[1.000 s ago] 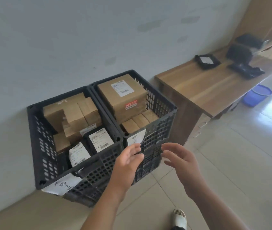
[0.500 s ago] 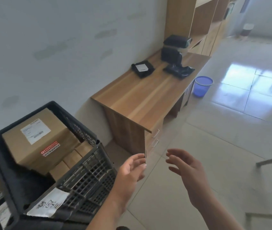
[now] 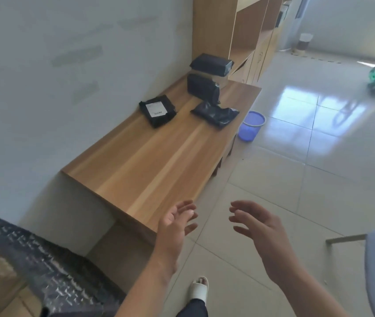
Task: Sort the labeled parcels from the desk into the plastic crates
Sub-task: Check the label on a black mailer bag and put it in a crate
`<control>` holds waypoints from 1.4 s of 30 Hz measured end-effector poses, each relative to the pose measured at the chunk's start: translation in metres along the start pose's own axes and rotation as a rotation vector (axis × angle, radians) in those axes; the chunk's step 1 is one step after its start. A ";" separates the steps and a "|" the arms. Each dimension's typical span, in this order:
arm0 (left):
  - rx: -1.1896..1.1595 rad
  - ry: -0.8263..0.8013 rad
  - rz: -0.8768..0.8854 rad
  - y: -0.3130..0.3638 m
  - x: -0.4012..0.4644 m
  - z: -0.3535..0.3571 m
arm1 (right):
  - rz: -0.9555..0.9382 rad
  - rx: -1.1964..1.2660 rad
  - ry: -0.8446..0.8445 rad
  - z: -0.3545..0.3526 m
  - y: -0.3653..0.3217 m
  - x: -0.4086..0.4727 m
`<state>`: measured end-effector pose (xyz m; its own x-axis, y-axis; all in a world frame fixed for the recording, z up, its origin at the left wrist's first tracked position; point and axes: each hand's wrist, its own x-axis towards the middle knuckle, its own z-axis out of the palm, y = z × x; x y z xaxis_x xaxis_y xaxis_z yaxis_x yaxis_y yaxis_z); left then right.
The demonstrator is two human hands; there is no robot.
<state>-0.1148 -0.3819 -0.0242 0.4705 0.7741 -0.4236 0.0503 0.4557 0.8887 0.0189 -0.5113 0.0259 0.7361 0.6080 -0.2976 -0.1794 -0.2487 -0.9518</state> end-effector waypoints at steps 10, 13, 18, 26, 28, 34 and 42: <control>0.040 -0.107 -0.071 0.045 0.149 0.115 | 0.073 0.147 0.150 -0.063 -0.044 0.137; 0.069 -0.099 -0.117 0.044 0.195 0.145 | 0.112 0.169 0.162 -0.083 -0.043 0.187; 0.068 -0.017 -0.170 0.051 0.274 0.198 | 0.136 0.184 0.073 -0.112 -0.061 0.288; 0.124 0.155 -0.191 0.079 0.371 0.264 | 0.165 0.177 -0.068 -0.150 -0.110 0.439; 0.161 0.202 -0.223 0.078 0.393 0.269 | 0.188 0.157 -0.084 -0.152 -0.114 0.466; 0.147 0.299 -0.357 0.065 0.485 0.277 | 0.232 0.107 -0.131 -0.153 -0.127 0.537; -0.039 0.376 -0.499 0.052 0.594 0.299 | 0.214 -0.023 -0.091 -0.149 -0.171 0.637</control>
<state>0.4305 -0.0297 -0.1771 0.0561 0.5625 -0.8249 0.1488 0.8123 0.5640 0.6152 -0.1939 0.0099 0.6212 0.6045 -0.4987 -0.3092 -0.3958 -0.8648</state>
